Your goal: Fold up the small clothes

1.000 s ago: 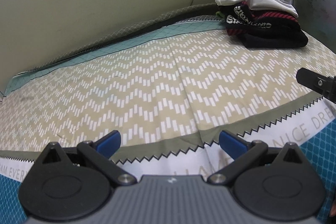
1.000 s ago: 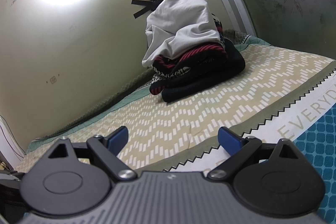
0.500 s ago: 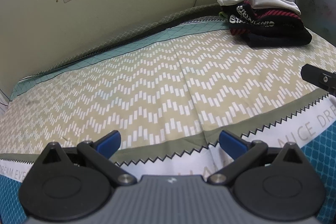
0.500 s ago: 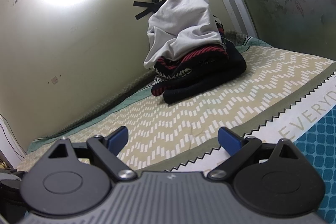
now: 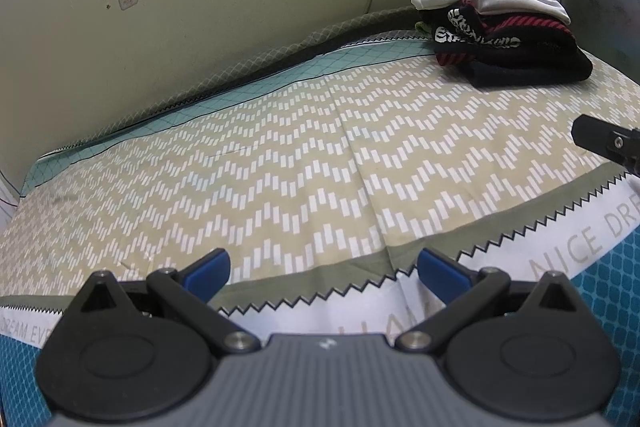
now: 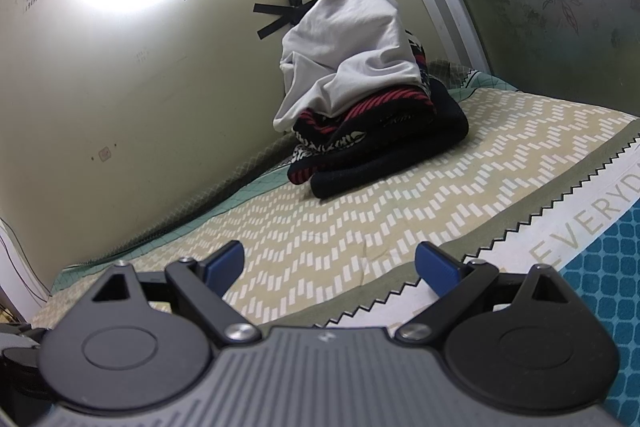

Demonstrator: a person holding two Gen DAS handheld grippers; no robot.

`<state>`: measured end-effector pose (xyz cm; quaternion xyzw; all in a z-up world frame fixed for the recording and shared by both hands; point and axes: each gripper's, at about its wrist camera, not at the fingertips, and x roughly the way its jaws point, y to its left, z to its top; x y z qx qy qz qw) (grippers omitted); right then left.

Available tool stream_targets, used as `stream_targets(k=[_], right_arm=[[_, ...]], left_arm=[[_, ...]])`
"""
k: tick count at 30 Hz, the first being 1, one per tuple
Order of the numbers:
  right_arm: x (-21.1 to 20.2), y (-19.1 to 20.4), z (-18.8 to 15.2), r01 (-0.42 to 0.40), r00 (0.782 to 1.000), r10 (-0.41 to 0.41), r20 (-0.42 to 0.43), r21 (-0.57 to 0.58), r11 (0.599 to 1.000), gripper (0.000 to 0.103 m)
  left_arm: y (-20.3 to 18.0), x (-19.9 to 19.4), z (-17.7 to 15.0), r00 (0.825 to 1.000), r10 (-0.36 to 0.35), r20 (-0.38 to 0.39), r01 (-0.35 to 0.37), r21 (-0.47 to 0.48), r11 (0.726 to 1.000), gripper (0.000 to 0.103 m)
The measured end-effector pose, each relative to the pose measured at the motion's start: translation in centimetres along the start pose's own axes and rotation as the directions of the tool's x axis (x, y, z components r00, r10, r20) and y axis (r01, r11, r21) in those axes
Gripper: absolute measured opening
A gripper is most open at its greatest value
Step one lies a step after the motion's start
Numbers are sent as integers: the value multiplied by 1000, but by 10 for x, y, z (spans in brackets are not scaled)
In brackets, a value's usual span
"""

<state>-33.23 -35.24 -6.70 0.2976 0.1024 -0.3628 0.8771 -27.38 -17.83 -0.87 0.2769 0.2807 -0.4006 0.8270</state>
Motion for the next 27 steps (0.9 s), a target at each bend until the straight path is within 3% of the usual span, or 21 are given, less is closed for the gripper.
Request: stream_targets(k=[27], right_arm=[[-1,-1,0,-3,1000,3,2,2,1000,90]], left_arm=[[0,-3,-1,1000,15,14,-15,12,1000,103]])
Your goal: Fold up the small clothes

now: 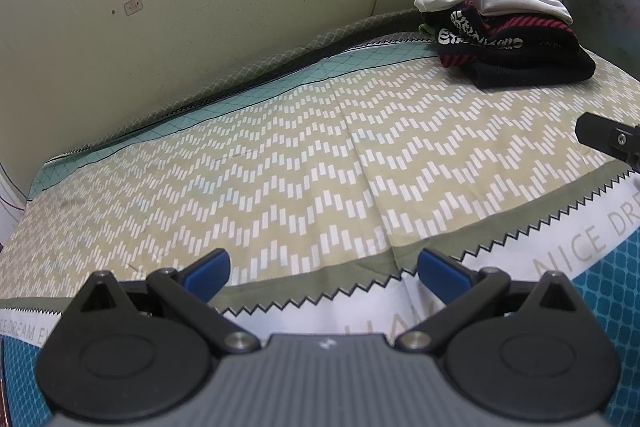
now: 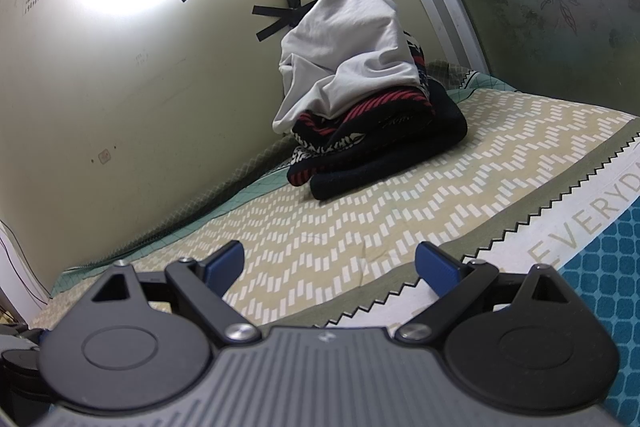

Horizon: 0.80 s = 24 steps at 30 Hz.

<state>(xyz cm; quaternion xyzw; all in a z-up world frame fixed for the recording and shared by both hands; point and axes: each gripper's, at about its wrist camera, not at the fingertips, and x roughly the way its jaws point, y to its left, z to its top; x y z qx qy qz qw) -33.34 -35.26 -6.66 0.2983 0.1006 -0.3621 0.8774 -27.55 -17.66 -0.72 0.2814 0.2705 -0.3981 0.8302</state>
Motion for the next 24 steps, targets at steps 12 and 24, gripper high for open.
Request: stream_targets(k=[12,24], right_arm=[[0,0,0,0,1000,0,-1,1,1000,90],[-2,1,0,2,1000,-2,-1,2,1000,90]], left_arm=[[-1,-1,0,1000,-9,-2,9,-3,1000,103],[-1,-1,1,1000,-14,-13,14,-3,1000,103]])
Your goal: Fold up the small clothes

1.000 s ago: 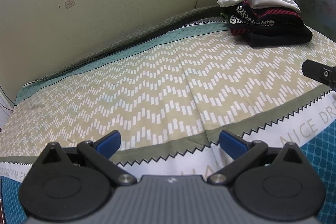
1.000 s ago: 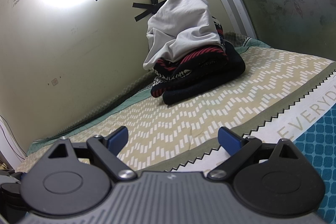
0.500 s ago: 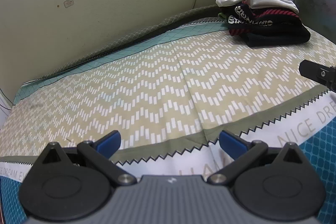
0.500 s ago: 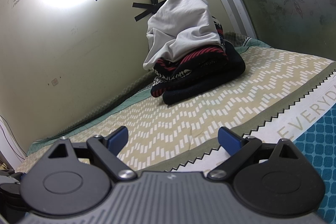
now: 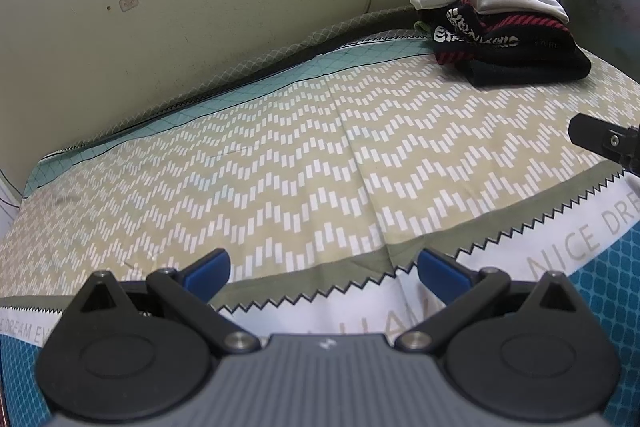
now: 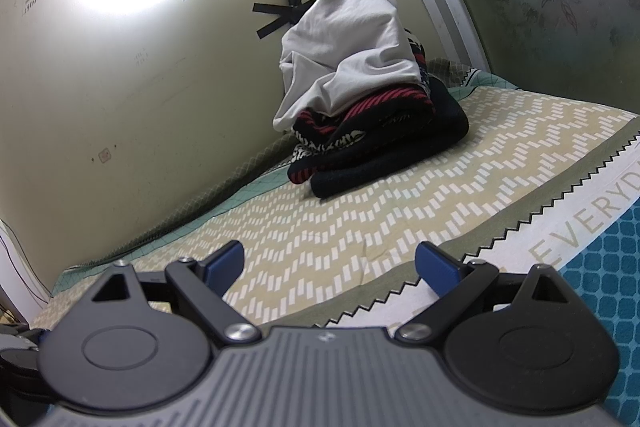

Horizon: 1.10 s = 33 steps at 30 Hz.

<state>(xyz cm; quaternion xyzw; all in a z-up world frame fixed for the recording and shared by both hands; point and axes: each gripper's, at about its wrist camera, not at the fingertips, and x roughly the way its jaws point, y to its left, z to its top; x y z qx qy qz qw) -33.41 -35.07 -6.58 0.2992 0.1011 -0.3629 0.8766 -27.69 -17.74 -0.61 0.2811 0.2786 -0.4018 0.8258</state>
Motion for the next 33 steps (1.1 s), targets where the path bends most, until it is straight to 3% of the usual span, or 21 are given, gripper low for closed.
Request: stream_targets(k=[33], right_arm=[[2,-1,1,-4,1000,4,-1,-1,1000,90]], left_arm=[[-1,-1,-1,1000,5,21,-5,1,1000,103]])
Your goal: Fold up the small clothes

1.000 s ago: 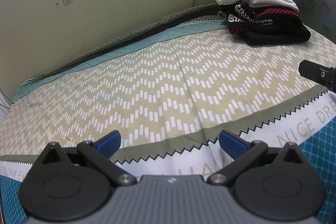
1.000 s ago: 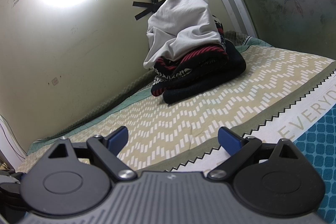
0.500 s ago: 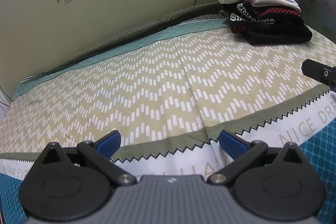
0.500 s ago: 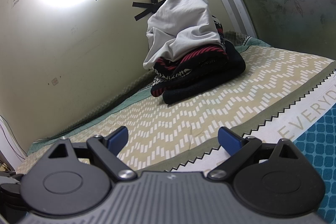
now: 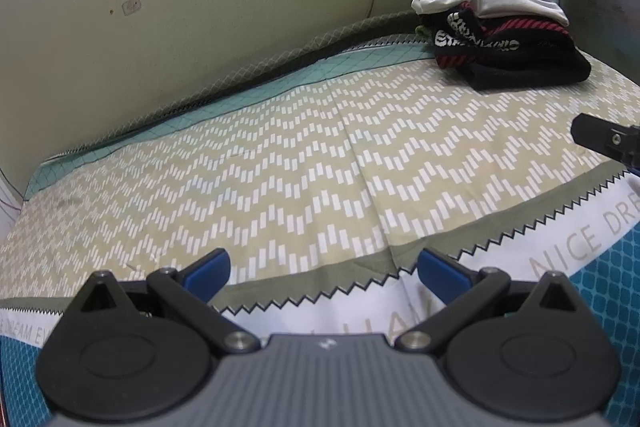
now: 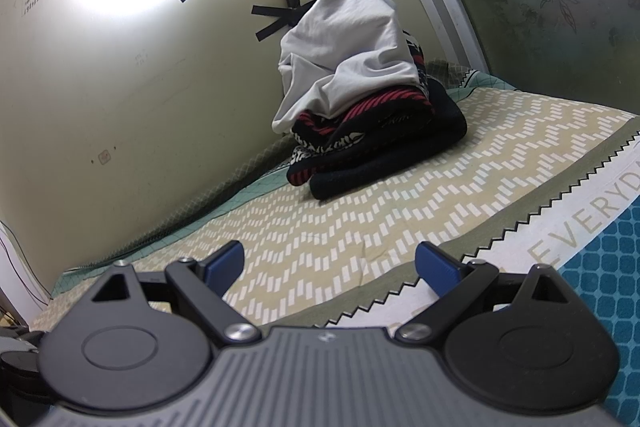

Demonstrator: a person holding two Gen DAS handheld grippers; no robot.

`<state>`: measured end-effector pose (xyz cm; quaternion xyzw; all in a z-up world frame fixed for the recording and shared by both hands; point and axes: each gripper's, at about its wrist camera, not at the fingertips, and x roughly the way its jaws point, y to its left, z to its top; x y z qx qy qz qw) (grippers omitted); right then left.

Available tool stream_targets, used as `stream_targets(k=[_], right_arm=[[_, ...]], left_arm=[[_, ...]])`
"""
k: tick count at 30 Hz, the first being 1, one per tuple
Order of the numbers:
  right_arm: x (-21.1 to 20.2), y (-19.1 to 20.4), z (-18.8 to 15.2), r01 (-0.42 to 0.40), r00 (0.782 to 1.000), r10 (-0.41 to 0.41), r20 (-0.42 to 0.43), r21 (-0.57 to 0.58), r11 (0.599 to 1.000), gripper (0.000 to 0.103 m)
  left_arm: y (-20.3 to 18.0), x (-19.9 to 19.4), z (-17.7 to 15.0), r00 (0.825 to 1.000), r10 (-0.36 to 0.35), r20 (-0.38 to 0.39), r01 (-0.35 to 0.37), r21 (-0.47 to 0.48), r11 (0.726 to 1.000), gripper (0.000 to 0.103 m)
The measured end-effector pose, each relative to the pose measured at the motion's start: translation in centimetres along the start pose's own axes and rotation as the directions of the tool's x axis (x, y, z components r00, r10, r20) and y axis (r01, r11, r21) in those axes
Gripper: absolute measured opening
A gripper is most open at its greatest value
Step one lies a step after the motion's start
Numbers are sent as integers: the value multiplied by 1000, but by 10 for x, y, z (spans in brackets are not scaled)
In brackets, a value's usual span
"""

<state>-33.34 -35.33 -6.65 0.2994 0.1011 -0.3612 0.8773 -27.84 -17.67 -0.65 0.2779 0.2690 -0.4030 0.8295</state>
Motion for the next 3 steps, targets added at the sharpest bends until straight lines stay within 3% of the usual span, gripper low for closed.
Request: stream_targets(k=[3], right_arm=[[0,0,0,0,1000,0,0,0,1000,90]], left_arm=[[-1,-1,1,1000,-12,2,12,2,1000,103]])
